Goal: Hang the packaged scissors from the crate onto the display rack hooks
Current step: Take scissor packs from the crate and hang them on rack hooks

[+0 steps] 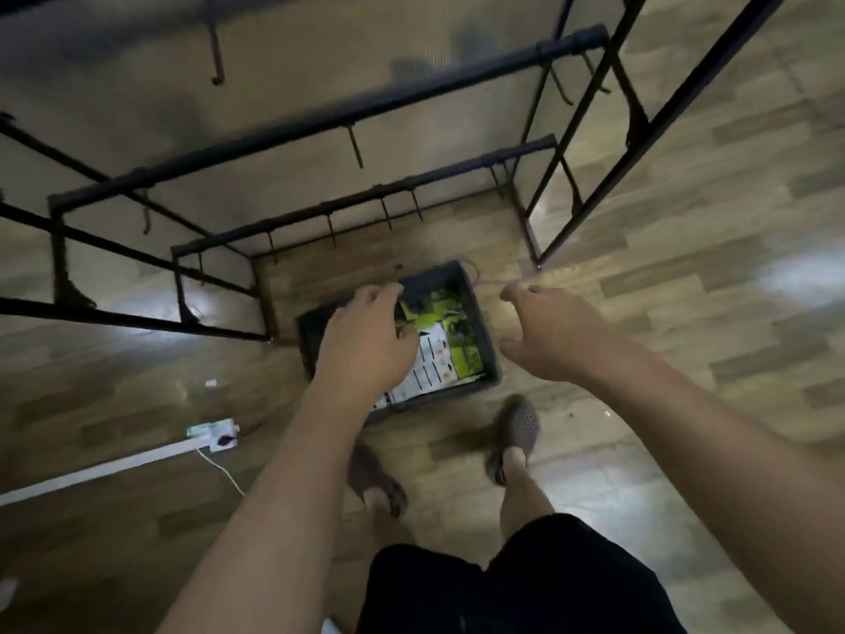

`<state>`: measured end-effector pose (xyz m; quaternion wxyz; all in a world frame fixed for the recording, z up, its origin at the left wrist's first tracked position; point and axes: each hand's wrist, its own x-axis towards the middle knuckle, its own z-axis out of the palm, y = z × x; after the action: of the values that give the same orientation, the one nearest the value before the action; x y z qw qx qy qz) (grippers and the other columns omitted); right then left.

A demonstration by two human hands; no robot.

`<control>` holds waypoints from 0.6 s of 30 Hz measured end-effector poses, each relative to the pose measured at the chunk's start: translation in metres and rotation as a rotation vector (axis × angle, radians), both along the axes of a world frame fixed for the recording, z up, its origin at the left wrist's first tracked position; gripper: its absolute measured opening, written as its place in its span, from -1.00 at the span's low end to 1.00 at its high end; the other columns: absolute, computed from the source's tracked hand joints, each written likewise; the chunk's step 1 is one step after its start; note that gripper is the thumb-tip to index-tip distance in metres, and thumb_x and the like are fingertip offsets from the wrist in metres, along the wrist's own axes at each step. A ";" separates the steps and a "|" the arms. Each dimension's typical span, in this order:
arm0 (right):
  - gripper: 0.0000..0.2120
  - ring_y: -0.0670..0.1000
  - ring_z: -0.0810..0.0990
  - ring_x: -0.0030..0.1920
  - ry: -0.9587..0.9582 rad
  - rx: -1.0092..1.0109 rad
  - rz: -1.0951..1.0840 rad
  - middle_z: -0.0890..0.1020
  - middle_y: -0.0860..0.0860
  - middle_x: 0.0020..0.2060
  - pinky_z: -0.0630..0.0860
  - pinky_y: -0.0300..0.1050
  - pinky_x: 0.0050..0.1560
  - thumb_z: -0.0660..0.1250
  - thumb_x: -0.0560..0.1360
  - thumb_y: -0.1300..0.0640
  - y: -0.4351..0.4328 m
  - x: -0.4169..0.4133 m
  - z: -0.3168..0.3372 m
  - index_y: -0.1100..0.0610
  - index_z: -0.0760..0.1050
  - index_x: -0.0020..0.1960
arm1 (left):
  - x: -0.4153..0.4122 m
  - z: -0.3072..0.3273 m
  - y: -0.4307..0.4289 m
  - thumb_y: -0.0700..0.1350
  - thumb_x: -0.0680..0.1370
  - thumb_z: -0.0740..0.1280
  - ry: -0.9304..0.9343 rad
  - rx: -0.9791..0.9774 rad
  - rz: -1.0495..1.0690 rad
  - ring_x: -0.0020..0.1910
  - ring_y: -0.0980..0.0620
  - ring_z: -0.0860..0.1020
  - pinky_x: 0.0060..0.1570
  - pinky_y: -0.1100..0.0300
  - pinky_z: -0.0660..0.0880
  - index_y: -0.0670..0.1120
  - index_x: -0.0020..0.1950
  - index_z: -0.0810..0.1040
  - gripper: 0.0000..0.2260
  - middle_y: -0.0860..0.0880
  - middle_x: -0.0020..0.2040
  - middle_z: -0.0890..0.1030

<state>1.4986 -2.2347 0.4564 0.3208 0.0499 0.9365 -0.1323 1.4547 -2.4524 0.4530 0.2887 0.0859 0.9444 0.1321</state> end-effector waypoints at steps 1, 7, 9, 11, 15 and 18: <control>-0.42 0.23 0.52 0.30 -0.052 -0.004 -0.017 0.55 0.14 0.33 0.49 0.09 0.25 0.31 0.53 -0.07 -0.001 -0.002 -0.027 0.09 0.30 0.48 | -0.007 -0.030 -0.003 0.06 0.64 0.26 -0.040 0.003 -0.010 0.36 -0.15 0.47 0.35 -0.10 0.44 0.03 0.60 0.26 -0.47 -0.05 0.52 0.34; -0.63 0.20 0.57 -0.03 -0.267 -0.025 0.032 0.61 0.10 0.07 0.56 0.08 0.07 0.31 0.53 -0.01 -0.038 -0.027 -0.239 0.07 0.36 0.28 | -0.038 -0.245 -0.035 0.00 0.63 0.27 -0.200 0.032 0.055 0.15 -0.19 0.54 0.11 -0.15 0.55 -0.05 0.46 0.36 -0.60 -0.12 0.28 0.48; -0.66 0.13 0.46 -0.10 -0.325 -0.022 0.107 0.56 0.08 0.05 0.49 0.00 -0.03 0.31 0.56 0.02 -0.059 -0.042 -0.324 0.08 0.35 0.28 | -0.042 -0.328 -0.052 -0.04 0.61 0.28 -0.257 0.020 0.099 0.06 -0.19 0.56 0.02 -0.12 0.57 -0.07 0.34 0.42 -0.69 -0.10 0.15 0.54; -0.61 0.15 0.49 -0.01 -0.397 -0.048 0.146 0.54 0.12 0.18 0.52 0.06 0.00 0.29 0.60 0.03 -0.080 -0.057 -0.414 0.12 0.33 0.38 | -0.040 -0.415 -0.069 -0.07 0.59 0.30 -0.341 -0.014 0.155 0.05 -0.18 0.56 0.06 -0.08 0.57 -0.07 0.27 0.46 -0.74 -0.10 0.11 0.57; -0.39 0.10 0.61 -0.07 -0.466 -0.144 0.069 0.49 0.18 0.35 0.60 -0.04 -0.18 0.29 0.64 0.12 -0.122 -0.083 -0.573 0.08 0.13 0.61 | -0.018 -0.570 -0.097 -0.10 0.61 0.29 -0.570 -0.080 0.240 0.14 -0.19 0.60 0.10 0.01 0.58 -0.07 0.49 0.39 -0.57 -0.15 0.28 0.57; -0.23 0.06 0.63 -0.33 -0.451 -0.262 -0.053 0.49 0.09 0.25 0.54 -0.16 -0.51 0.30 0.63 0.23 -0.141 -0.091 -0.659 -0.03 -0.07 0.67 | 0.005 -0.651 -0.109 -0.11 0.65 0.28 -0.629 -0.109 0.214 0.14 -0.17 0.60 0.07 0.02 0.57 -0.02 0.61 0.22 -0.46 -0.15 0.35 0.53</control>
<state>1.4079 -2.3759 -0.2024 0.5218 0.0608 0.8144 -0.2465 1.4595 -2.5614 -0.1977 0.5545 -0.0745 0.8184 0.1309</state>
